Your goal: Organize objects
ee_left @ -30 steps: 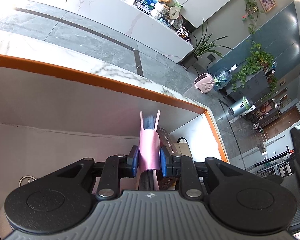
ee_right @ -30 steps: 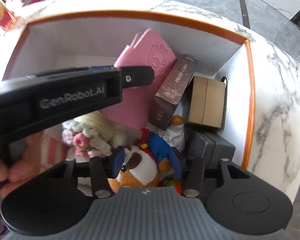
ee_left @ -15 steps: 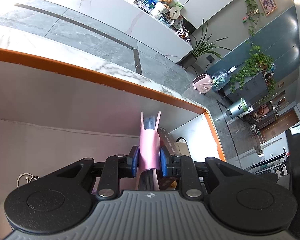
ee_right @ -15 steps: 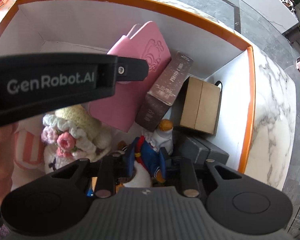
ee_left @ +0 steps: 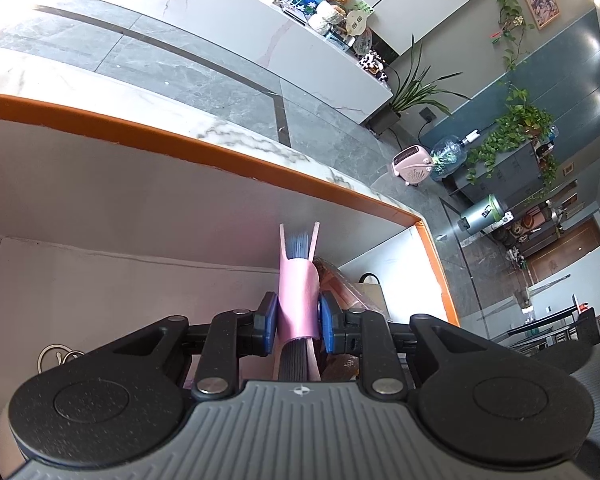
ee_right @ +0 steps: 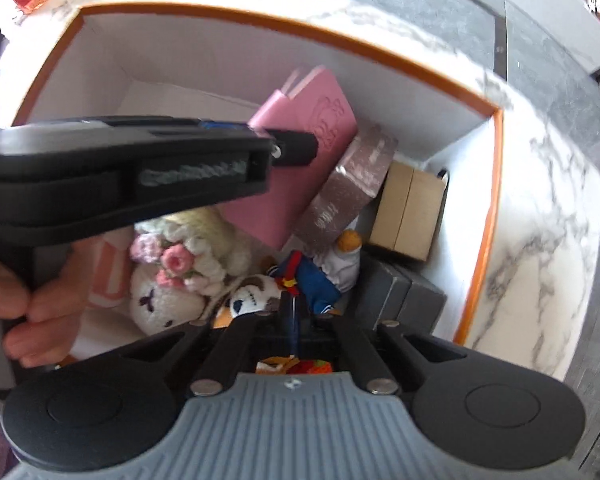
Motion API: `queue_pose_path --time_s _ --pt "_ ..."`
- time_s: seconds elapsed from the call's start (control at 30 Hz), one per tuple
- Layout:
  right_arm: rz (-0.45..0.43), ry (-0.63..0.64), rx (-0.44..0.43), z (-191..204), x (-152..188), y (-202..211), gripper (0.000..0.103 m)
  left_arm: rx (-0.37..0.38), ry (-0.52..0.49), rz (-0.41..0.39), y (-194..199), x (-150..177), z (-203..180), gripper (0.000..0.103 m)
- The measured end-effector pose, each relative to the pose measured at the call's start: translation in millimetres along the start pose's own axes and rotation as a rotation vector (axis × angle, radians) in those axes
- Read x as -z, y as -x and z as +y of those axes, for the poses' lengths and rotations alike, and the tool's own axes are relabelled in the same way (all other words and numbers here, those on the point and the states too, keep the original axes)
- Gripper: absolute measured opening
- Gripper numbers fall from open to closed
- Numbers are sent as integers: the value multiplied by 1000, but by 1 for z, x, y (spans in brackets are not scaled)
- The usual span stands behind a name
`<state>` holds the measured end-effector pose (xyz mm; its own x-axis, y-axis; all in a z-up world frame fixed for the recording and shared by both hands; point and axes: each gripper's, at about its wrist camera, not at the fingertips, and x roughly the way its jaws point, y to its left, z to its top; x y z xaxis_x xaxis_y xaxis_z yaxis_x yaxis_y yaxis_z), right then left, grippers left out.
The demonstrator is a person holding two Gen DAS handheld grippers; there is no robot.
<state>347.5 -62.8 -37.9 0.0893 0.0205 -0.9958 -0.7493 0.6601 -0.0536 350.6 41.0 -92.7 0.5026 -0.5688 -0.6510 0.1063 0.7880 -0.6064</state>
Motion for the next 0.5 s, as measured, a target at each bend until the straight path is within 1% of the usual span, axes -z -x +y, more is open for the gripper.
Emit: queue_pose_path --time_s 0.07,0.1,0.17,0.2,0.23,0.27,0.3,0.33,0.4,0.5 --pt "12 -16 6 -2 0 -11 0 -5 -2 1 0 0 0 26" --pt "10 -21 10 -3 0 -11 3 -7 -3 0 0 0 -1 26" --pt "4 -40 -12 -6 -1 -2 4 -18 -19 -5 0 1 -3 26" --pt "-11 -45 -23 -6 -1 6 8 -29 -34 -6 0 1 -6 26" --pt "-39 -44 -34 -7 -1 17 17 -40 -47 -6 0 1 -8 26" --pt "-67 -44 -37 -7 -2 28 25 -50 -54 -3 0 1 -10 26" --pt "-96 -46 -34 -7 -3 38 39 -57 -58 -1 1 1 -12 26" --pt "-126 -50 -29 -7 -5 46 42 -57 -55 4 0 -1 -10 26" --pt "-150 -64 -19 -7 -9 53 43 -50 -28 18 0 -2 -7 26" --pt "-146 -89 -15 -4 -13 47 43 -52 -1 34 -2 -3 -1 28"
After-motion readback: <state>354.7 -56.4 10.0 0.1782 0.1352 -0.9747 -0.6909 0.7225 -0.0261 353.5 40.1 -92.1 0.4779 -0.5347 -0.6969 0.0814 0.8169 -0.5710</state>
